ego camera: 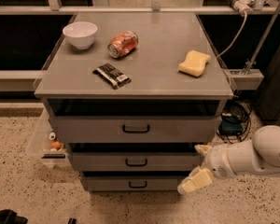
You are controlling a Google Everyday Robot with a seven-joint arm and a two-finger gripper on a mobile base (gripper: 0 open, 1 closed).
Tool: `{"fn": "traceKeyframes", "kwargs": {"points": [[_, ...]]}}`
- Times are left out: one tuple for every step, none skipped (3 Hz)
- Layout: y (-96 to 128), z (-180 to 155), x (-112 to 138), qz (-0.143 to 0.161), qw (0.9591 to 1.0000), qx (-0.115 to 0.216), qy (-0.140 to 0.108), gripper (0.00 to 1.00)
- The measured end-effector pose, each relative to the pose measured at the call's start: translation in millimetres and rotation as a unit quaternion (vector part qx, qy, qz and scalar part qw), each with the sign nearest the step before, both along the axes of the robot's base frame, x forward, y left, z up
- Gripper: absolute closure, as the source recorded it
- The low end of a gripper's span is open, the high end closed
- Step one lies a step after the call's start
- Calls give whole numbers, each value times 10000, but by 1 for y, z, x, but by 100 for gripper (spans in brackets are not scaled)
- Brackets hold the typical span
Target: Open middle drawer
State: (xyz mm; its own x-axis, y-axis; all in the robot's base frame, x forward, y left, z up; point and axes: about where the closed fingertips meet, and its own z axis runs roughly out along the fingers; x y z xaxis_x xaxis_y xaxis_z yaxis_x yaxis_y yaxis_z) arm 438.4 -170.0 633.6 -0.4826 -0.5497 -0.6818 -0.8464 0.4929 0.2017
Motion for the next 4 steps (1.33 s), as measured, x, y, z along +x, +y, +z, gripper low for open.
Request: {"fn": "traceKeyframes", "kwargs": {"points": [[33, -38, 21, 212, 9990, 385, 49, 0], [35, -48, 19, 224, 9986, 451, 132, 0], [35, -69, 14, -19, 9974, 672, 275, 0], [44, -108, 20, -225, 9936, 1044, 364, 0]]}}
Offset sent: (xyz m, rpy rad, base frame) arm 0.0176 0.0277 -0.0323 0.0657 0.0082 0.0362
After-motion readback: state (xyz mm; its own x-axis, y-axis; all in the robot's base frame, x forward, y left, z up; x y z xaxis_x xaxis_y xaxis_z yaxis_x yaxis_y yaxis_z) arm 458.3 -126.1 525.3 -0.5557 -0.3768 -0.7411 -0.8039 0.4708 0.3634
